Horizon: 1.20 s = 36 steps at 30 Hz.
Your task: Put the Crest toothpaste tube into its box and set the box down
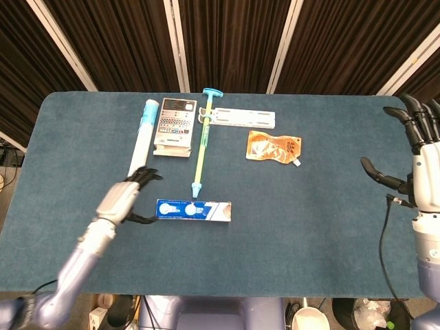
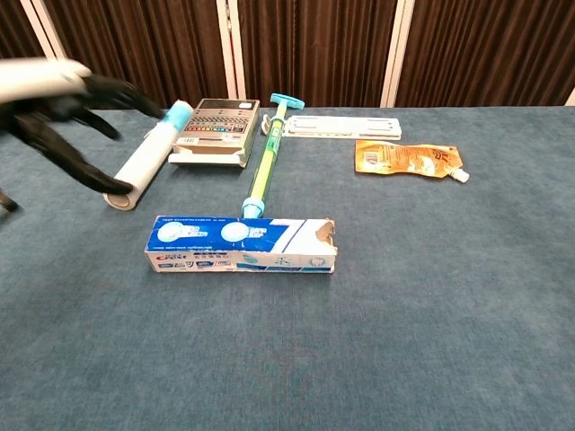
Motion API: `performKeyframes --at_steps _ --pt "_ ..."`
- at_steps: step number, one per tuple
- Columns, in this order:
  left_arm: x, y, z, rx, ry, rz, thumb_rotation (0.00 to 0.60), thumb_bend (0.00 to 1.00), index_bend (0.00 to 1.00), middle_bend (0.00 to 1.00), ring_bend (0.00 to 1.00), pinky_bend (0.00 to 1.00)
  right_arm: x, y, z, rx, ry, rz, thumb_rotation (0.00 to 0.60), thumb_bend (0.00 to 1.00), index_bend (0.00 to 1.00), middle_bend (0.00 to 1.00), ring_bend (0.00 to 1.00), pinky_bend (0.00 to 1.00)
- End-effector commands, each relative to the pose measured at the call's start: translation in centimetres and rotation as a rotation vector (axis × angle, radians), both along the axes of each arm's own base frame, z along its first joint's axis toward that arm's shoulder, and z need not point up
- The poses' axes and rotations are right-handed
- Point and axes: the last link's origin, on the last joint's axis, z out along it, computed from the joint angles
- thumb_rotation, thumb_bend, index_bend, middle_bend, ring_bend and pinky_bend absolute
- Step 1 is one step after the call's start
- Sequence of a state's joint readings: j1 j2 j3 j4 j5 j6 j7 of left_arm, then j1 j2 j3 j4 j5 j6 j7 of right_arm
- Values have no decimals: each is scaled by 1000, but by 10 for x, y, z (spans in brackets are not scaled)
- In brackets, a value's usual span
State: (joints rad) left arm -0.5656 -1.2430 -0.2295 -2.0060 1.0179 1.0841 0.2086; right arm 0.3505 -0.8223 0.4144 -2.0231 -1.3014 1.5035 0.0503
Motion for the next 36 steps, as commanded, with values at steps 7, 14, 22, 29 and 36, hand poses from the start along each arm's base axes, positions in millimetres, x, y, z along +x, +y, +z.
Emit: performKeyframes --at_steps 7,14,22,29,36 --pt "-32 -53 106 251 51 50 600 149 243 159 0 167 -23 -3 -37 131 174 -85 600 221 231 124 112 0" --pt "-57 -76 141 328 93 77 600 149 244 166 0 168 -59 -14 -83 232 271 -138 600 222 231 124 111 0" --pt "-81 -87 163 383 147 109 600 149 244 179 0 168 -102 -13 -107 282 273 -209 600 221 231 124 111 0" --pt "-103 -90 167 414 205 121 600 149 244 184 0 169 -136 -17 -89 223 263 -266 600 221 231 124 111 0" --pt "-108 -96 168 443 240 111 600 149 246 191 0 169 -160 -15 -75 205 229 -324 600 222 232 124 111 0"
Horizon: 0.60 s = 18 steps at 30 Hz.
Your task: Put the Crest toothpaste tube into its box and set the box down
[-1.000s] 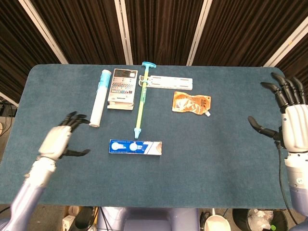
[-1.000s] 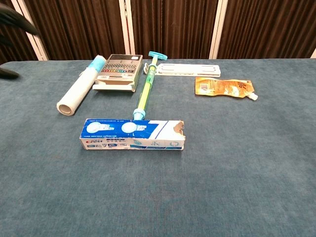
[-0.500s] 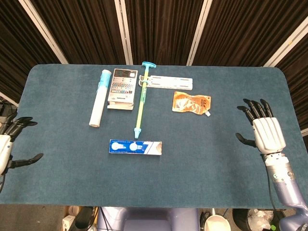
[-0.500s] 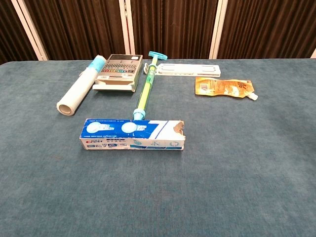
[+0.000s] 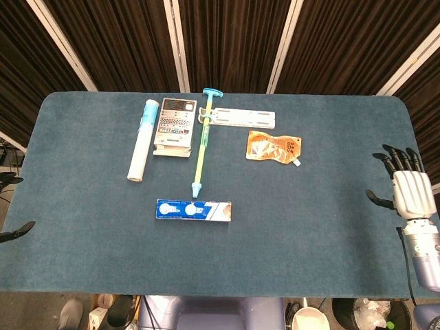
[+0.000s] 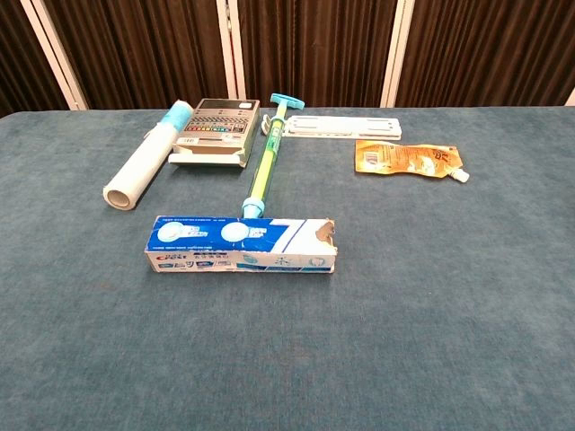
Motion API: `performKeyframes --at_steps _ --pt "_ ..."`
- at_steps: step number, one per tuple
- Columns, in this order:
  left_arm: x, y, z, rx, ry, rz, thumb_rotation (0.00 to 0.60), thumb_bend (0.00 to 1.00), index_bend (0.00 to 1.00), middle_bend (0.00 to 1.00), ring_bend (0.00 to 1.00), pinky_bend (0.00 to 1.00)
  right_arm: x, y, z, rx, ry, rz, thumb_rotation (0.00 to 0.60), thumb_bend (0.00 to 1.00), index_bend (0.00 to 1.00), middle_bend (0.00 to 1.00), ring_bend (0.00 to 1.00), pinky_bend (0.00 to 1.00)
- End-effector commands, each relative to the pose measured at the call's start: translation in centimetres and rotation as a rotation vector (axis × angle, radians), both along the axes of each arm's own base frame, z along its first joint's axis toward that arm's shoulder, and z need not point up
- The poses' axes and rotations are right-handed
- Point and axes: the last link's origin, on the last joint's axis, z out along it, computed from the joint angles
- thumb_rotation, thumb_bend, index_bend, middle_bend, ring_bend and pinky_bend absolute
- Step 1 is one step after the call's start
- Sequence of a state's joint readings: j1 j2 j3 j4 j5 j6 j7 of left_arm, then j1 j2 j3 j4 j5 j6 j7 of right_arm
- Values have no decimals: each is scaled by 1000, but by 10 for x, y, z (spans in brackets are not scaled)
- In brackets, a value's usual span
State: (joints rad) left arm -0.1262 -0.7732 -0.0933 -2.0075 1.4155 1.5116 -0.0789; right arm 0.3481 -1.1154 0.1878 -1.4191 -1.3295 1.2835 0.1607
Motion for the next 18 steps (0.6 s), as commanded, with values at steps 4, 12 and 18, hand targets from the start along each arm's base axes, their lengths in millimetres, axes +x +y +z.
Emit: performKeyframes --at_steps 4,12,18 --pt "-2 -6 3 38 59 10 600 149 248 193 0 169 -12 1 6 -3 43 -24 600 222 232 124 111 0" --pt "-11 -13 4 46 57 78 600 149 252 184 0 169 -19 7 17 8 35 -54 600 222 231 124 111 0" --pt "-5 -8 4 20 60 71 600 149 253 186 0 169 -17 6 14 26 28 -43 600 222 231 124 112 0"
